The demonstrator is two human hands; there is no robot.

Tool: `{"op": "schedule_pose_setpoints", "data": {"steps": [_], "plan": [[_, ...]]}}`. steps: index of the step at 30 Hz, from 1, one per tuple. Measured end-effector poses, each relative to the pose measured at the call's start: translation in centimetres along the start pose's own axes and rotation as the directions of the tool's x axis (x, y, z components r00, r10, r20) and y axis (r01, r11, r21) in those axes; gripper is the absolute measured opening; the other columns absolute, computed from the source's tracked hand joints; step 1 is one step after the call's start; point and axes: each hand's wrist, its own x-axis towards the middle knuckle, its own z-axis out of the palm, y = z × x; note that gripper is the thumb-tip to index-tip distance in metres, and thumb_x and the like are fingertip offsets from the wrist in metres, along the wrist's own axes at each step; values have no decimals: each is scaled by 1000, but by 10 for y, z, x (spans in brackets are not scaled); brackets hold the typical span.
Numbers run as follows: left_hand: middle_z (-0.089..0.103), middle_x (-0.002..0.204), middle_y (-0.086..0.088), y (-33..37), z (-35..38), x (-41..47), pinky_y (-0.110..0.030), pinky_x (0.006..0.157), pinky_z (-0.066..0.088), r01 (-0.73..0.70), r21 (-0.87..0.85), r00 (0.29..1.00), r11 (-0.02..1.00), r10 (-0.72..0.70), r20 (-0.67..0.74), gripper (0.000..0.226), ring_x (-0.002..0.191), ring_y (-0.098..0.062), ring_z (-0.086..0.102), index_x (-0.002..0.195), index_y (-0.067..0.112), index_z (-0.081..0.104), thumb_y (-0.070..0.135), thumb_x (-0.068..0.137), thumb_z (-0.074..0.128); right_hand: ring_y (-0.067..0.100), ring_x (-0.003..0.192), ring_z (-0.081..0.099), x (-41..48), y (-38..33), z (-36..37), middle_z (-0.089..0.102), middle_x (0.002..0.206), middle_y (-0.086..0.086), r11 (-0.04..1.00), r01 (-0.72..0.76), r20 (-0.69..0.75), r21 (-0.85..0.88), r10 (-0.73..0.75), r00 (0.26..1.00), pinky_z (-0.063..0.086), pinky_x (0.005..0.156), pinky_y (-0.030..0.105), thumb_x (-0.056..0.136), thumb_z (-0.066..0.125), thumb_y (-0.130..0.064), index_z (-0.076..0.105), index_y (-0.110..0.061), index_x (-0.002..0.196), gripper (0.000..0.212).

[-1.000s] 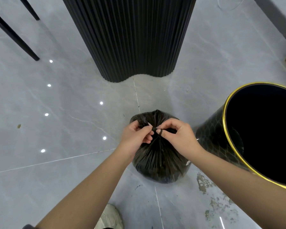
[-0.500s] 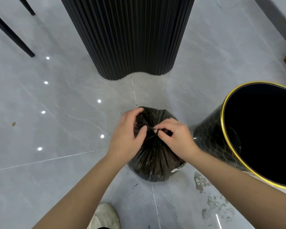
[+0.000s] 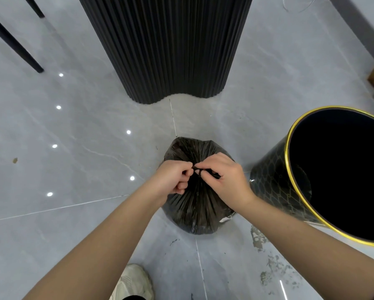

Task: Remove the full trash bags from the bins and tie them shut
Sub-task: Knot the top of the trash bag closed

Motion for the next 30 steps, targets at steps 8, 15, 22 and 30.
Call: {"op": "schedule_pose_setpoints", "data": {"steps": [8,15,22,30], "plan": [[57,84,3,-36,12,-11,-15,61,44,-483,403,638,777,628,-447,8,70,-9,55,90,19,54,23,88,61,5,65,50,1,-11,-4,62,77,-15,929,-336,-40,156,346,938,40,64,10,81,67,-6,72,-18,85,14],[64,80,9,-40,20,-5,-27,64,52,-494,598,644,631,727,-236,10,63,-6,61,89,18,72,23,88,63,1,57,49,4,-22,-4,65,67,-8,805,-525,-15,275,550,835,42,59,11,80,66,-5,73,-19,84,16],[66,77,5,-34,25,-5,-11,53,45,-483,506,675,714,673,-304,9,51,-7,61,81,14,70,13,87,62,17,77,62,2,-22,1,69,85,0,801,-533,-6,272,556,831,52,72,23,83,66,-9,71,-16,88,10],[65,73,6,-27,13,2,-23,55,52,-486,481,734,730,639,-228,10,53,-8,63,78,13,69,9,85,63,9,86,54,12,-21,-17,53,93,0,706,-657,318,265,579,751,41,84,18,86,65,-12,69,-12,87,3]]}}
